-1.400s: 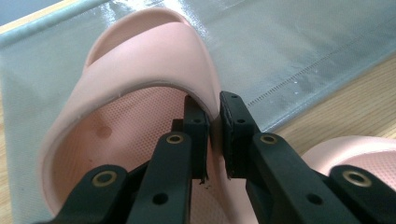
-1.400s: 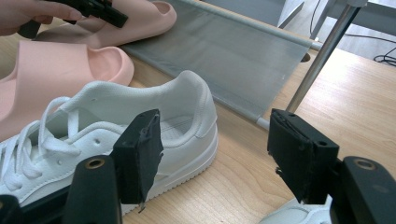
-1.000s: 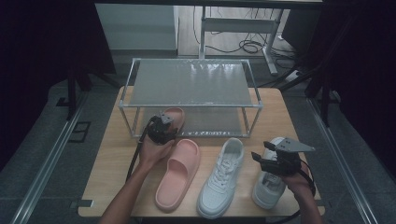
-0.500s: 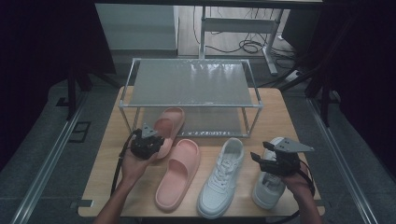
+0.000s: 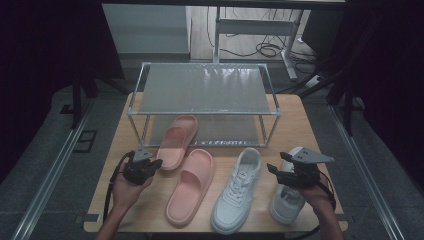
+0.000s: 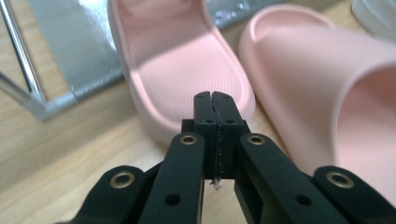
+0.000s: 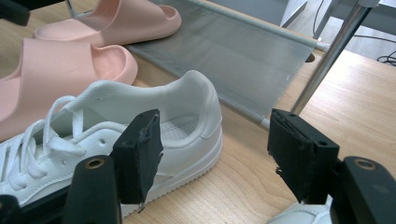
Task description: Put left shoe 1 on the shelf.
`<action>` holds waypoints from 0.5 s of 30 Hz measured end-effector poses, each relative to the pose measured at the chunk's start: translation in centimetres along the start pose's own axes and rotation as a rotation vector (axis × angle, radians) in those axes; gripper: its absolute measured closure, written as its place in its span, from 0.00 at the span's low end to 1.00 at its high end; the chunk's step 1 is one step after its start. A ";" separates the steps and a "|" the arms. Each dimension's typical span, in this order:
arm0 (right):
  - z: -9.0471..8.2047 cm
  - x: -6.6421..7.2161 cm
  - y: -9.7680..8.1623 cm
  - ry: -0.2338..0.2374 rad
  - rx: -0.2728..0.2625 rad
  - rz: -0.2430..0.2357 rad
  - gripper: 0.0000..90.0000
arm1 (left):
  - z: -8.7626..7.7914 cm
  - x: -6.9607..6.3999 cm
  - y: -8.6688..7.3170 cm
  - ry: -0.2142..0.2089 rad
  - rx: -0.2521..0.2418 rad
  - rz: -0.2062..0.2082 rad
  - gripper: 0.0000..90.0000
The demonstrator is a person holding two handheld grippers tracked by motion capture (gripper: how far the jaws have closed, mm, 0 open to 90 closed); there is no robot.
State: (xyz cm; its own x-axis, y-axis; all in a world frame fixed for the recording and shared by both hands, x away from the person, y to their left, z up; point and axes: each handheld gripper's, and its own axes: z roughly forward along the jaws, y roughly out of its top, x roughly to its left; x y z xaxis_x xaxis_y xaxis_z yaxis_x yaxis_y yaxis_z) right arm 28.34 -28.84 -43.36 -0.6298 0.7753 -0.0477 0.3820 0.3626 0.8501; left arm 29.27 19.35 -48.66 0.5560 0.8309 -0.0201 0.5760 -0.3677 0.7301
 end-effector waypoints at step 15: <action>0.1 0.1 0.0 -0.002 0.004 -0.003 0.39 | 1.9 -0.4 -1.2 -0.054 0.084 0.040 1.00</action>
State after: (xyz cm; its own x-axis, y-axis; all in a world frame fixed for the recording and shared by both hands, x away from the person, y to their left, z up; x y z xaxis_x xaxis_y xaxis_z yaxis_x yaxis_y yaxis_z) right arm 28.35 -28.73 -43.44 -0.6296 0.7752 -0.0511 0.3828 0.3668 0.8479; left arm 29.45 18.64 -50.78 0.6099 0.7919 -0.0306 0.5994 -0.4357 0.6715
